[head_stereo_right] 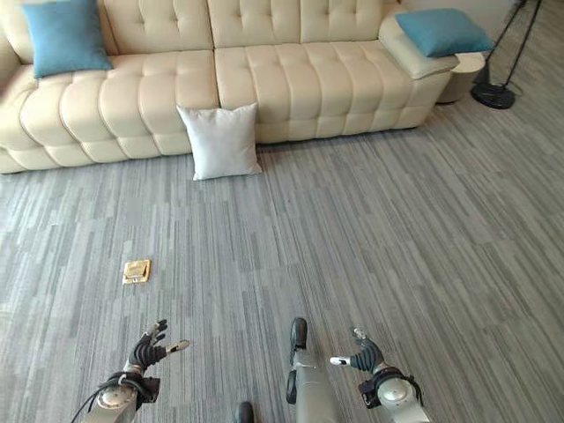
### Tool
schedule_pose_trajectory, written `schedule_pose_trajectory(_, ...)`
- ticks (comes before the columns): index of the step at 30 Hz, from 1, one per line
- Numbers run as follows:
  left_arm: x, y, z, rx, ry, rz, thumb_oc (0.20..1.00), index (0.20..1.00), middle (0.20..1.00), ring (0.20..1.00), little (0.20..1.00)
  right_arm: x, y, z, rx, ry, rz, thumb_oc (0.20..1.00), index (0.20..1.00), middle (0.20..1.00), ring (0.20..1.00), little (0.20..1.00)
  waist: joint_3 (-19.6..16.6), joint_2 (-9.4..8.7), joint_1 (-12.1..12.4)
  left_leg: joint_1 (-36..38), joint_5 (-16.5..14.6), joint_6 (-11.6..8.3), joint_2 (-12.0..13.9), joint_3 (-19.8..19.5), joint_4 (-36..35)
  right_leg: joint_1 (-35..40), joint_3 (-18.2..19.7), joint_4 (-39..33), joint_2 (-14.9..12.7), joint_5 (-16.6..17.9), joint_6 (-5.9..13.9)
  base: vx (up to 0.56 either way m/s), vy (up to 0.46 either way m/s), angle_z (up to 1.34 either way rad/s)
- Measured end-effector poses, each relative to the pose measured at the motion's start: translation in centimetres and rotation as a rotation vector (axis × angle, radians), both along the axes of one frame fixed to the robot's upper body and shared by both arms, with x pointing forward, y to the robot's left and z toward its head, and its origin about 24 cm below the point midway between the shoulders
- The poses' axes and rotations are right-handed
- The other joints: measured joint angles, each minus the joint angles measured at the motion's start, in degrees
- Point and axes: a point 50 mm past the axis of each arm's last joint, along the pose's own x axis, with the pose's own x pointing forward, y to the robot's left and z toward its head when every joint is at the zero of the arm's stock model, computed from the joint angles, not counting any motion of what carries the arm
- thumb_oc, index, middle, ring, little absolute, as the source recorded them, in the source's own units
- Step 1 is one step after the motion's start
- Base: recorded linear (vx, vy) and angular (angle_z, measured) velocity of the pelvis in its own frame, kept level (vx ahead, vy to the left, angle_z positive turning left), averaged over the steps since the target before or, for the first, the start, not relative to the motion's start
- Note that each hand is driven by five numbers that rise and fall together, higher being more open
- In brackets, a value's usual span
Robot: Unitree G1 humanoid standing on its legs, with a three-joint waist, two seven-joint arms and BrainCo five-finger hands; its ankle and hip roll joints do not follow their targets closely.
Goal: Pick up all the scattered cushions and arrange them neatly on the sofa.
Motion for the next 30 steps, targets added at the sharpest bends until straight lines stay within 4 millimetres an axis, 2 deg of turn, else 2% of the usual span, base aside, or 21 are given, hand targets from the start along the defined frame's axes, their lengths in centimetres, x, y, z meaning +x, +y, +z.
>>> schedule_pose_trajectory(1, -0.3, -0.2, -0.2, -0.003, 0.011, -0.013, 1.000, 1.000, 1.000, 1.000, 1.000, -0.3, -0.2, -0.1, -0.001, 0.005, -0.011, 1.000, 1.000, 1.000, 1.000, 1.000, -0.5, 0.80, 0.0, -0.2, -0.1, -0.59, 1.2, -0.3, 2.5, 1.4, -0.6, -0.1, 0.9, 0.5, -0.70, 0.23, -0.230, 0.75)
schedule_pose_trajectory(2, -0.3, -0.2, -0.2, -0.005, 0.013, -0.016, 1.000, 1.000, 1.000, 1.000, 1.000, -0.2, -0.4, 0.0, -0.001, -0.001, -0.020, 1.000, 1.000, 1.000, 1.000, 1.000, -0.6, 0.71, -0.2, -1.5, 0.1, -2.35, 1.8, -0.1, 6.5, 3.2, -1.9, -0.9, 1.1, 2.2, -3.01, 0.22, -0.205, 0.66)
schedule_pose_trajectory(3, -0.4, -0.3, -0.3, -0.009, 0.016, -0.016, 1.000, 1.000, 1.000, 1.000, 1.000, -0.2, -0.8, 0.1, -0.009, -0.002, -0.026, 1.000, 1.000, 1.000, 1.000, 1.000, -0.7, 0.84, -0.1, -2.5, 0.6, -3.08, 2.3, 0.0, 10.3, 5.2, -2.8, -2.1, 1.7, 2.2, -5.46, 0.22, -0.211, 0.46)
schedule_pose_trajectory(5, -0.5, -0.3, -0.3, -0.010, 0.020, -0.015, 1.000, 1.000, 1.000, 1.000, 1.000, 1.0, -1.2, 0.9, -0.024, -0.038, -0.016, 1.000, 1.000, 1.000, 1.000, 1.000, -0.7, 0.77, 0.2, -5.6, 1.8, -5.65, 2.9, 1.9, 20.0, 8.4, -2.9, -3.8, 3.0, 1.5, -8.25, 0.22, -0.186, 0.02)
schedule_pose_trajectory(6, -0.3, -0.3, -0.3, -0.010, 0.017, -0.017, 1.000, 1.000, 1.000, 1.000, 1.000, 1.5, -1.3, 1.2, -0.031, -0.056, -0.013, 1.000, 1.000, 1.000, 1.000, 1.000, -0.7, 0.76, 0.1, -7.7, 2.8, -7.25, 3.6, 2.9, 25.2, 9.5, -2.8, -4.4, 3.6, 0.6, -9.40, 0.21, -0.131, -0.18)
schedule_pose_trajectory(7, 0.1, -0.5, -0.1, -0.015, 0.009, -0.027, 1.000, 1.000, 1.000, 1.000, 1.000, 1.9, -1.4, 1.5, -0.038, -0.068, -0.015, 1.000, 1.000, 1.000, 1.000, 1.000, -0.7, 0.59, 0.1, -11.3, 3.1, -10.21, 4.7, 3.4, 32.5, 11.5, -2.7, -5.6, 4.3, 0.0, -10.31, 0.19, -0.086, -0.10)
schedule_pose_trajectory(9, 1.3, -0.7, 0.5, -0.015, -0.028, -0.039, 1.000, 1.000, 1.000, 1.000, 1.000, 1.9, -1.4, 1.5, -0.026, -0.068, -0.024, 1.000, 1.000, 1.000, 1.000, 1.000, -0.8, -0.47, 0.1, -14.6, 2.7, -10.16, 5.7, 6.5, 33.5, 13.9, -2.6, -7.1, 4.4, -0.9, -11.48, 0.23, -0.063, -0.01)
schedule_pose_trajectory(11, 2.3, -0.8, 1.4, -0.013, -0.076, -0.059, 1.000, 1.000, 1.000, 1.000, 1.000, 1.9, -1.1, 1.4, -0.012, -0.068, -0.029, 1.000, 1.000, 1.000, 1.000, 1.000, -0.5, -2.10, 0.0, -16.7, 1.8, -8.51, 6.6, 11.1, 26.1, 16.9, -2.6, -9.9, 4.4, -1.2, -11.74, 0.23, -0.021, 0.04)
schedule_pose_trajectory(12, 2.4, -0.8, 1.4, -0.013, -0.079, -0.061, 1.000, 1.000, 1.000, 1.000, 1.000, 1.8, -1.1, 1.4, -0.011, -0.069, -0.029, 1.000, 1.000, 1.000, 1.000, 1.000, -0.5, -2.13, 0.0, -16.9, 1.7, -8.41, 6.6, 11.3, 25.1, 17.2, -2.6, -10.1, 4.4, -1.2, -11.73, 0.23, -0.003, 0.01)
schedule_pose_trajectory(13, 2.8, -1.0, 1.9, -0.018, -0.104, -0.078, 1.000, 1.000, 1.000, 1.000, 1.000, 1.8, -1.1, 1.3, -0.004, -0.068, -0.034, 1.000, 1.000, 1.000, 1.000, 1.000, -0.1, -3.07, 0.0, -18.8, 2.6, -8.56, 6.6, 12.6, 13.7, 18.7, -2.8, -10.5, 4.4, -2.2, -11.14, 0.27, 0.006, 0.03)
schedule_pose_trajectory(14, 2.8, -1.0, 2.0, -0.019, -0.105, -0.082, 1.000, 1.000, 1.000, 1.000, 1.000, 1.7, -1.1, 1.3, -0.005, -0.064, -0.036, 1.000, 1.000, 1.000, 1.000, 1.000, 0.1, -3.33, 0.1, -20.7, 5.1, -8.50, 6.9, 12.6, 7.8, 19.5, -3.0, -10.5, 4.7, -3.0, -10.27, 0.28, 0.012, 0.00)
schedule_pose_trajectory(16, 2.3, -0.9, 1.6, -0.017, -0.086, -0.081, 1.000, 1.000, 1.000, 1.000, 1.000, 1.6, -1.0, 1.2, -0.001, -0.060, -0.037, 1.000, 1.000, 1.000, 1.000, 1.000, 0.1, -3.40, 0.3, -23.8, 10.2, -8.73, 7.3, 12.6, 1.6, 20.9, -2.9, -10.5, 5.2, -4.7, -8.26, 0.32, 0.031, -0.04)
schedule_pose_trajectory(19, 1.6, -0.6, 1.0, -0.006, -0.048, -0.076, 1.000, 1.000, 1.000, 1.000, 1.000, 0.8, -0.8, 0.6, 0.006, -0.032, -0.046, 1.000, 1.000, 1.000, 1.000, 1.000, -0.1, -2.95, 1.5, -27.6, 14.8, -8.62, 8.9, 12.8, -2.1, 23.9, -2.7, -10.8, 6.6, -7.4, -8.18, 0.36, 0.092, -0.04)
schedule_pose_trajectory(22, 0.8, -0.1, 0.4, 0.006, -0.005, -0.060, 1.000, 1.000, 1.000, 1.000, 1.000, -0.4, -0.8, -0.1, 0.008, 0.004, -0.062, 1.000, 1.000, 1.000, 1.000, 1.000, -0.5, -3.03, 2.7, -28.7, 15.6, -7.97, 9.4, 14.1, 0.1, 27.4, -1.4, -10.2, 6.7, -10.3, -8.98, 0.45, 0.169, -0.09)
schedule_pose_trajectory(23, 0.4, 0.0, 0.3, 0.009, 0.005, -0.054, 1.000, 1.000, 1.000, 1.000, 1.000, -0.7, -0.9, -0.3, 0.006, 0.018, -0.067, 1.000, 1.000, 1.000, 1.000, 1.000, -1.4, -2.76, 3.3, -27.9, 15.6, -7.78, 9.4, 14.2, 0.3, 27.6, -1.0, -9.1, 6.5, -11.7, -7.85, 0.62, 0.285, -0.32)
schedule_pose_trajectory(24, -0.1, 0.4, 0.1, 0.016, 0.021, -0.047, 1.000, 1.000, 1.000, 1.000, 1.000, -1.2, -0.9, -0.5, 0.007, 0.030, -0.070, 1.000, 1.000, 1.000, 1.000, 1.000, -1.6, -3.14, 3.5, -26.6, 15.1, -6.95, 8.9, 14.6, 3.4, 29.2, -0.4, -8.8, 5.5, -13.9, -7.39, 0.42, 0.218, -0.48)
schedule_pose_trajectory(25, -0.6, 0.7, -0.3, 0.024, 0.051, -0.035, 1.000, 1.000, 1.000, 1.000, 1.000, -1.6, -0.7, -0.9, 0.014, 0.048, -0.074, 1.000, 1.000, 1.000, 1.000, 1.000, -2.5, -4.41, 4.0, -25.5, 16.0, -4.62, 7.6, 15.9, 4.9, 29.7, 0.8, -6.8, 3.4, -16.0, -6.08, 0.39, 0.207, -0.56)
schedule_pose_trajectory(26, -1.1, 1.1, -0.6, 0.034, 0.075, -0.029, 1.000, 1.000, 1.000, 1.000, 1.000, -2.0, -0.3, -1.1, 0.022, 0.056, -0.067, 1.000, 1.000, 1.000, 1.000, 1.000, -3.6, -5.82, 4.3, -24.7, 15.9, -3.88, 6.1, 17.6, 5.9, 29.6, 2.0, -4.3, 1.3, -17.1, -3.59, 0.35, 0.203, -0.51)
schedule_pose_trajectory(27, -1.0, 1.4, -0.6, 0.044, 0.080, -0.027, 1.000, 1.000, 1.000, 1.000, 1.000, -1.8, 0.0, -1.1, 0.033, 0.052, -0.063, 1.000, 1.000, 1.000, 1.000, 1.000, -4.3, -6.88, 4.0, -23.5, 14.4, -1.01, 4.3, 18.7, 5.9, 28.9, 2.3, -0.1, -0.8, -18.1, -2.11, 0.36, 0.234, -0.28)
schedule_pose_trajectory(28, -0.7, 1.4, -0.4, 0.047, 0.072, -0.033, 1.000, 1.000, 1.000, 1.000, 1.000, -1.6, 0.2, -1.0, 0.038, 0.044, -0.061, 1.000, 1.000, 1.000, 1.000, 1.000, -4.4, -7.16, 3.3, -22.3, 14.3, 0.77, 3.2, 18.8, 5.2, 27.5, 2.4, 4.3, -2.1, -17.8, -1.74, 0.32, 0.243, -0.04)
schedule_pose_trajectory(30, 0.3, 1.5, 0.2, 0.053, 0.039, -0.043, 1.000, 1.000, 1.000, 1.000, 1.000, -1.4, 0.4, -0.9, 0.044, 0.035, -0.056, 1.000, 1.000, 1.000, 1.000, 1.000, -4.6, -7.33, 2.9, -19.9, 13.5, 2.61, 1.5, 19.3, 3.8, 23.5, 3.8, 14.1, -4.4, -17.3, 0.21, 0.30, 0.249, -0.04)
